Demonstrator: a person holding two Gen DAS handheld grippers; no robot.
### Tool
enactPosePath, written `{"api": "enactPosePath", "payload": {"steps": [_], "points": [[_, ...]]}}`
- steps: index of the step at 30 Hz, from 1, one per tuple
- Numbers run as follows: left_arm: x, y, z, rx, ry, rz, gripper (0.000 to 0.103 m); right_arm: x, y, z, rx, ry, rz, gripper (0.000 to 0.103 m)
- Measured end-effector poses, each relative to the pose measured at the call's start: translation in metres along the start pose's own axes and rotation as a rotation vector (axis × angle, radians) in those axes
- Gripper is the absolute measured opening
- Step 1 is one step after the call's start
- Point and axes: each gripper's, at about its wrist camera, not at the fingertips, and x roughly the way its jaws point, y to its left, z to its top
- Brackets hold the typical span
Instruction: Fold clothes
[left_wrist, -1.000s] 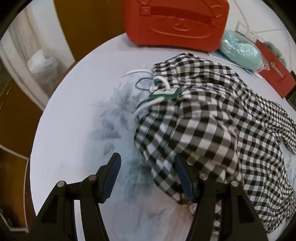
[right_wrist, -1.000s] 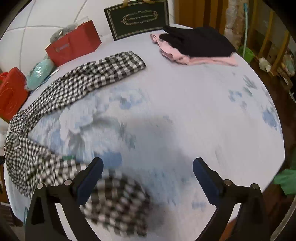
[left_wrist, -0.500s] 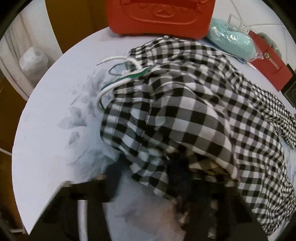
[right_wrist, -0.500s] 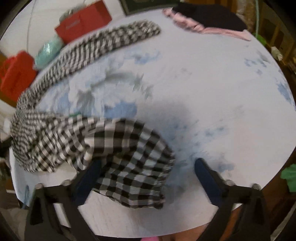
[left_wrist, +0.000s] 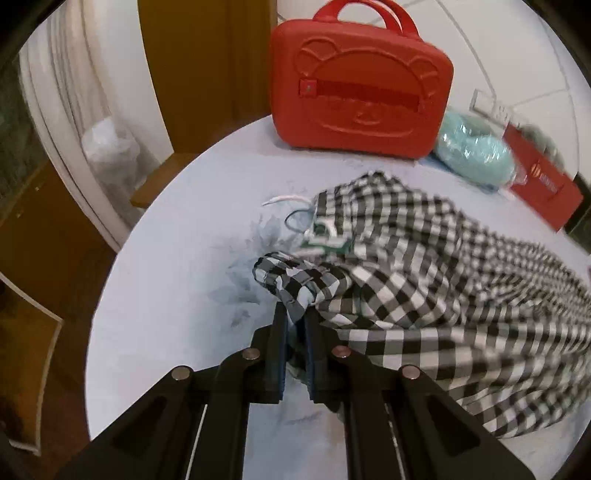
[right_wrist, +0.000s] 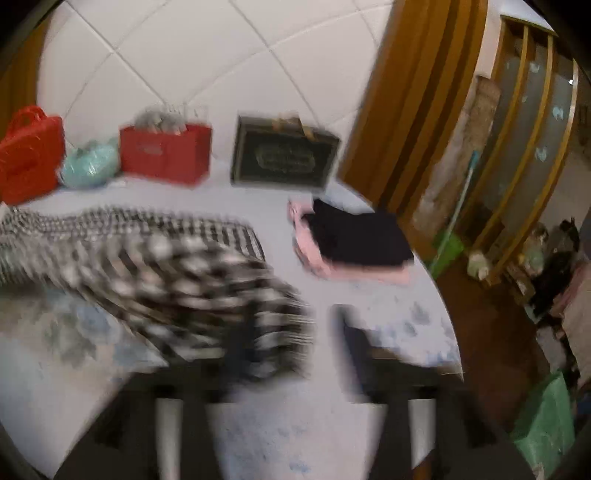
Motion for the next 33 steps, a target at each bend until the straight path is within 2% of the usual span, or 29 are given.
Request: {"api": "enactPosePath", "payload": {"steps": [2, 4, 5, 8, 11, 15, 18, 20, 22, 23, 24, 25, 26, 28, 31, 33], "points": [[0.01, 0.004, -0.012, -0.014, 0.049, -0.005, 0.006, 0.021, -0.01, -0.026, 0.043, 0.124, 0.028, 0.086], [0.025, 0.005, -0.021, -0.007, 0.089, 0.013, 0.006, 0.037, -0.019, -0.049, 0.1, 0.214, 0.057, 0.084], [0.029, 0.006, -0.024, -0.006, 0.098, 0.02, 0.006, 0.039, -0.023, -0.056, 0.13, 0.23, 0.072, 0.084], [0.039, 0.007, -0.033, 0.0, 0.126, 0.038, 0.006, 0.042, -0.026, -0.049, 0.155, 0.214, 0.108, 0.084], [0.041, 0.002, -0.032, 0.021, 0.12, 0.051, 0.006, 0.05, -0.024, -0.032, 0.164, 0.197, 0.141, 0.085], [0.041, 0.003, -0.032, 0.013, 0.124, 0.053, 0.006, 0.079, -0.015, -0.005, 0.212, 0.191, 0.245, 0.085], [0.042, 0.005, -0.032, 0.006, 0.127, 0.052, 0.007, 0.104, -0.001, 0.006, 0.229, 0.226, 0.316, 0.088], [0.041, 0.008, -0.031, -0.002, 0.128, 0.05, 0.007, 0.123, 0.006, 0.013, 0.241, 0.275, 0.369, 0.095], [0.041, 0.009, -0.03, -0.011, 0.128, 0.045, 0.007, 0.143, 0.015, 0.017, 0.231, 0.339, 0.391, 0.095], [0.04, 0.01, -0.029, -0.015, 0.128, 0.044, 0.007, 0.149, 0.019, 0.017, 0.222, 0.364, 0.393, 0.086], [0.04, 0.01, -0.028, -0.017, 0.127, 0.045, 0.007, 0.154, 0.025, 0.019, 0.197, 0.382, 0.388, 0.069], [0.04, 0.01, -0.027, -0.018, 0.126, 0.046, 0.007, 0.159, 0.032, 0.021, 0.169, 0.399, 0.382, 0.021], [0.039, 0.01, -0.026, -0.016, 0.122, 0.05, 0.007, 0.164, 0.039, 0.024, 0.141, 0.416, 0.377, 0.021], [0.034, 0.011, -0.022, -0.021, 0.114, 0.053, 0.007, 0.16, 0.053, 0.042, 0.038, 0.383, 0.319, 0.021], [0.026, 0.014, -0.017, -0.04, 0.103, 0.041, 0.007, 0.114, 0.044, 0.078, 0.003, 0.205, 0.289, 0.021], [0.02, 0.017, -0.015, -0.053, 0.097, 0.02, 0.007, 0.065, 0.019, 0.091, 0.04, 0.068, 0.283, 0.021]]}}
